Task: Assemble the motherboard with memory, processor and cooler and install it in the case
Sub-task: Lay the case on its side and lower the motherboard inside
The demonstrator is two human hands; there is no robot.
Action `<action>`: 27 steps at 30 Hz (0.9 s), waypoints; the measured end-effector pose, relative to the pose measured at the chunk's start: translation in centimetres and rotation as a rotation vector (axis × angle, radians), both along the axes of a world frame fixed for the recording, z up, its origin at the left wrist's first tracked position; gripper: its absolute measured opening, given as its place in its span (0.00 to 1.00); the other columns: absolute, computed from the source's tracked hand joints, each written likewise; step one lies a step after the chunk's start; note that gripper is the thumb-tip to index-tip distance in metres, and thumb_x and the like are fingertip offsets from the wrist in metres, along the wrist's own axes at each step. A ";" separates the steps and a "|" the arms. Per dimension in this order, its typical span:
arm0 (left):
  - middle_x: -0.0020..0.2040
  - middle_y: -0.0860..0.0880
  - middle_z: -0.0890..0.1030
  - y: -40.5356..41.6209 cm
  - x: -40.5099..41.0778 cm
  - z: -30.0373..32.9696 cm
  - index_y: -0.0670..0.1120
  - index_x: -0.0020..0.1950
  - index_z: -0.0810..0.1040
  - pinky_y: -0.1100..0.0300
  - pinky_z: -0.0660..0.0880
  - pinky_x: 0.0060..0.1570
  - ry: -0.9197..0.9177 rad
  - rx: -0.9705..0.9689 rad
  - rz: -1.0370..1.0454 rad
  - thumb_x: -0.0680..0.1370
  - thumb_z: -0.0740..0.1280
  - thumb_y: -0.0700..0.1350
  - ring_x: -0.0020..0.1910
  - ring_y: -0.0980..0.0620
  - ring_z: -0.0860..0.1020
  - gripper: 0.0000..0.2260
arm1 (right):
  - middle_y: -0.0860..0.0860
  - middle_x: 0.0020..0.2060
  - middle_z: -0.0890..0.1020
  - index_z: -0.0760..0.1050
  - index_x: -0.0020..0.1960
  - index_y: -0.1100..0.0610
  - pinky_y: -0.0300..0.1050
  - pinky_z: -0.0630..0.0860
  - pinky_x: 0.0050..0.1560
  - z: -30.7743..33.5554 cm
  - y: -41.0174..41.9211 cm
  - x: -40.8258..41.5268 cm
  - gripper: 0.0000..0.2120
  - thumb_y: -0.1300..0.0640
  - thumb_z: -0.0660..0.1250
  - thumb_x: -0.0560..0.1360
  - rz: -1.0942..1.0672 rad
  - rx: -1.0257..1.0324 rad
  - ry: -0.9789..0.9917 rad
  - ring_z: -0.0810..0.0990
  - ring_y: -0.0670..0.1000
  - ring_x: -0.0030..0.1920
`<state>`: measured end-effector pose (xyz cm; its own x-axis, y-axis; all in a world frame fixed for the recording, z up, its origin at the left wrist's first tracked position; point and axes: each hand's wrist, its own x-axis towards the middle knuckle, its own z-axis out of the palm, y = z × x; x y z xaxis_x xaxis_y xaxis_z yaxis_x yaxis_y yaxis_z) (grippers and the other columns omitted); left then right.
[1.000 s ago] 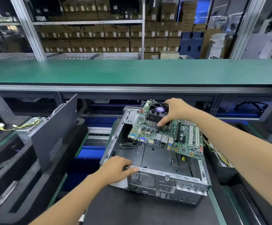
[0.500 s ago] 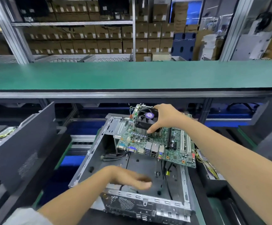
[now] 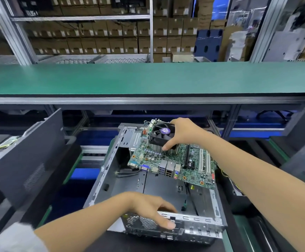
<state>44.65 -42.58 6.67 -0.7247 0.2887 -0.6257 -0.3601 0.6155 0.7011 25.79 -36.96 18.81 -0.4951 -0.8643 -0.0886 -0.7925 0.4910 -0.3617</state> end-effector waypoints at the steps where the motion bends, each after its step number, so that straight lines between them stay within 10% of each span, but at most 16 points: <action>1: 0.72 0.52 0.68 0.8 -0.1 -0.1 0.54 0.72 0.65 0.54 0.62 0.70 0.037 -0.017 0.008 0.77 0.65 0.60 0.71 0.50 0.66 0.26 | 0.56 0.66 0.72 0.64 0.70 0.63 0.48 0.72 0.61 0.0 -0.1 0.1 0.51 0.39 0.79 0.57 0.001 -0.001 -0.004 0.71 0.56 0.64; 7: 0.74 0.54 0.65 1.8 -2.3 -1.0 0.53 0.74 0.63 0.58 0.59 0.69 0.035 0.082 0.139 0.72 0.60 0.71 0.70 0.55 0.65 0.36 | 0.54 0.65 0.74 0.65 0.71 0.61 0.43 0.71 0.53 0.8 0.4 -0.5 0.52 0.38 0.79 0.56 -0.023 -0.014 -0.023 0.72 0.54 0.63; 14: 0.69 0.44 0.73 2.4 -12.2 -4.5 0.39 0.73 0.66 0.60 0.68 0.66 0.006 0.358 1.069 0.79 0.65 0.45 0.67 0.48 0.71 0.24 | 0.54 0.69 0.70 0.63 0.73 0.61 0.45 0.68 0.59 1.5 1.7 -3.4 0.54 0.39 0.80 0.56 -0.073 -0.040 -0.035 0.69 0.55 0.68; 17: 0.48 0.48 0.82 4.2 -14.5 -5.0 0.38 0.71 0.65 0.65 0.76 0.39 -0.031 0.377 1.091 0.77 0.68 0.47 0.43 0.55 0.79 0.26 | 0.55 0.72 0.66 0.59 0.74 0.61 0.48 0.66 0.66 1.3 1.8 -4.2 0.55 0.41 0.80 0.57 -0.073 -0.035 -0.009 0.65 0.55 0.71; 27: 0.44 0.39 0.78 3.4 -15.3 -5.4 0.36 0.42 0.79 0.57 0.70 0.42 -0.047 0.444 1.052 0.75 0.69 0.36 0.36 0.48 0.72 0.04 | 0.54 0.70 0.68 0.61 0.74 0.60 0.46 0.68 0.61 1.3 2.1 -5.4 0.54 0.40 0.80 0.56 -0.105 -0.070 -0.057 0.68 0.55 0.69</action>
